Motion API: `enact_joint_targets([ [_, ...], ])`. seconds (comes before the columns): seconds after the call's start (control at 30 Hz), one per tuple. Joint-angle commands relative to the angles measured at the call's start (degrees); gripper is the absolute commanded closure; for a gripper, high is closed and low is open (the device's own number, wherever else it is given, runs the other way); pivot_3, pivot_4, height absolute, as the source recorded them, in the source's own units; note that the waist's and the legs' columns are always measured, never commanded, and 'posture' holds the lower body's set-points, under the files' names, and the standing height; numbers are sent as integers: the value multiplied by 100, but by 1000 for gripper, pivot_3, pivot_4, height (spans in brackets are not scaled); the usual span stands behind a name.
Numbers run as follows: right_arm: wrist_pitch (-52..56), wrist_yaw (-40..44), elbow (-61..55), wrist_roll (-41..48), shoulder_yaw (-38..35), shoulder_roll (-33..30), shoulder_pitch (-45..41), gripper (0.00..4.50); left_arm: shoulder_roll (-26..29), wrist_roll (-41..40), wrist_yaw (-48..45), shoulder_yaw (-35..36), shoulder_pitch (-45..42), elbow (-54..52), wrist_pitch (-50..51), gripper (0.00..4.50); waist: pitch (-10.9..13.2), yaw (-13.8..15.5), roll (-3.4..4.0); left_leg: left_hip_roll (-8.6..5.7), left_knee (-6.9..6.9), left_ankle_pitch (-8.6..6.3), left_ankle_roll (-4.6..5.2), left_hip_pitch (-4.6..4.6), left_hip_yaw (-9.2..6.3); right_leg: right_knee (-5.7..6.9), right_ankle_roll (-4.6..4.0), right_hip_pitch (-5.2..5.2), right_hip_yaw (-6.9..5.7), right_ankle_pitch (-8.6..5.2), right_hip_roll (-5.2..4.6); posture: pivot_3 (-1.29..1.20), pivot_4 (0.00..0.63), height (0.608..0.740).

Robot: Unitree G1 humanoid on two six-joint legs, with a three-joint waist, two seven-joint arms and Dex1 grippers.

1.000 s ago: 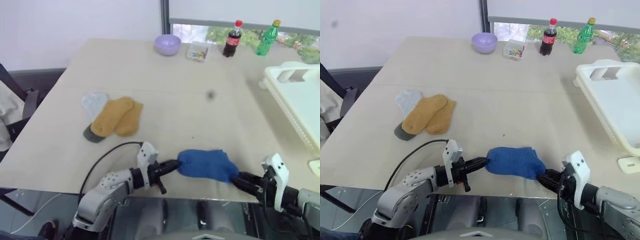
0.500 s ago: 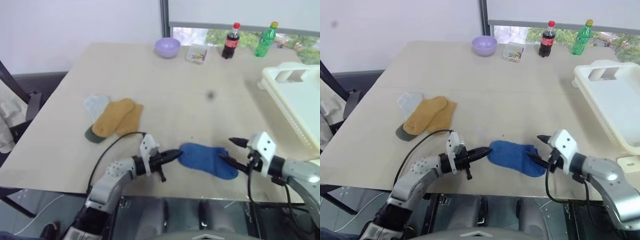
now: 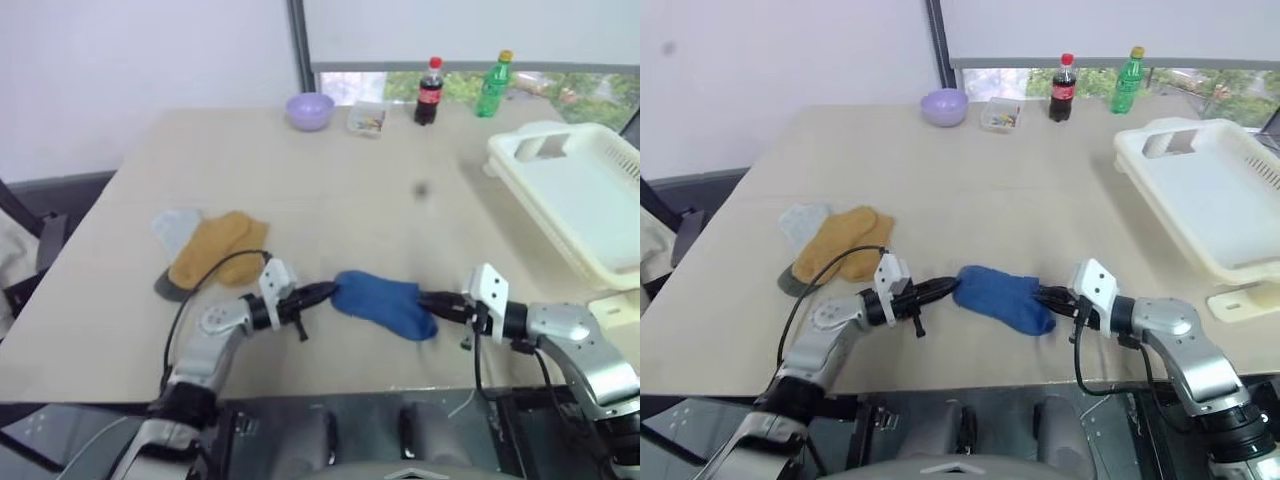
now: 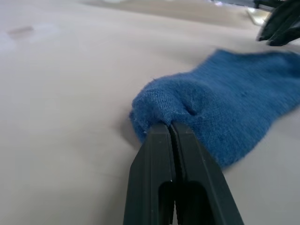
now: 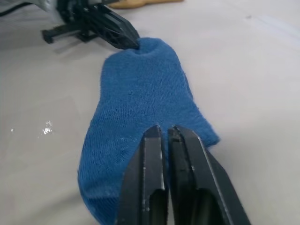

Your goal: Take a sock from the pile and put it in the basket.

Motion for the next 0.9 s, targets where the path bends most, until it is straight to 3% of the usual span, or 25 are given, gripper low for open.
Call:
enact_joint_targets([
  [0.03,14,-256,-53,-189,172,279,-273,4006,81,188,116,-208,356,-260,697,4500,3,22,-5,-4,-6,-1,-1,-3,-1,0,-1,-5,1,0,0,0,150,730],
  [0.2,182,-443,8,-373,453,610,-448,4006,204,158,80,-123,291,-538,1047,4500,12,82,-20,-19,-9,-5,-5,-47,-16,-4,-19,-29,3,7,9,0,150,730],
  [0.4,222,-231,76,-534,605,394,-339,4006,338,168,-190,75,38,-9,931,4500,24,113,-37,-26,-12,-21,6,-59,-9,-13,-34,-36,3,-3,10,0,150,730],
  [0.63,349,-17,-234,-35,286,362,-312,4006,383,330,-778,267,-318,1725,-150,4500,16,41,-24,-7,-10,-22,4,-31,-48,-3,-32,-33,-46,-2,14,0,150,730],
  [0.9,464,-225,-140,-479,627,245,-259,4006,402,481,-1365,498,-831,3901,-1440,4500,-8,24,14,-5,-54,-37,-22,60,-74,6,-35,-1,-105,-1,8,0,150,730],
])
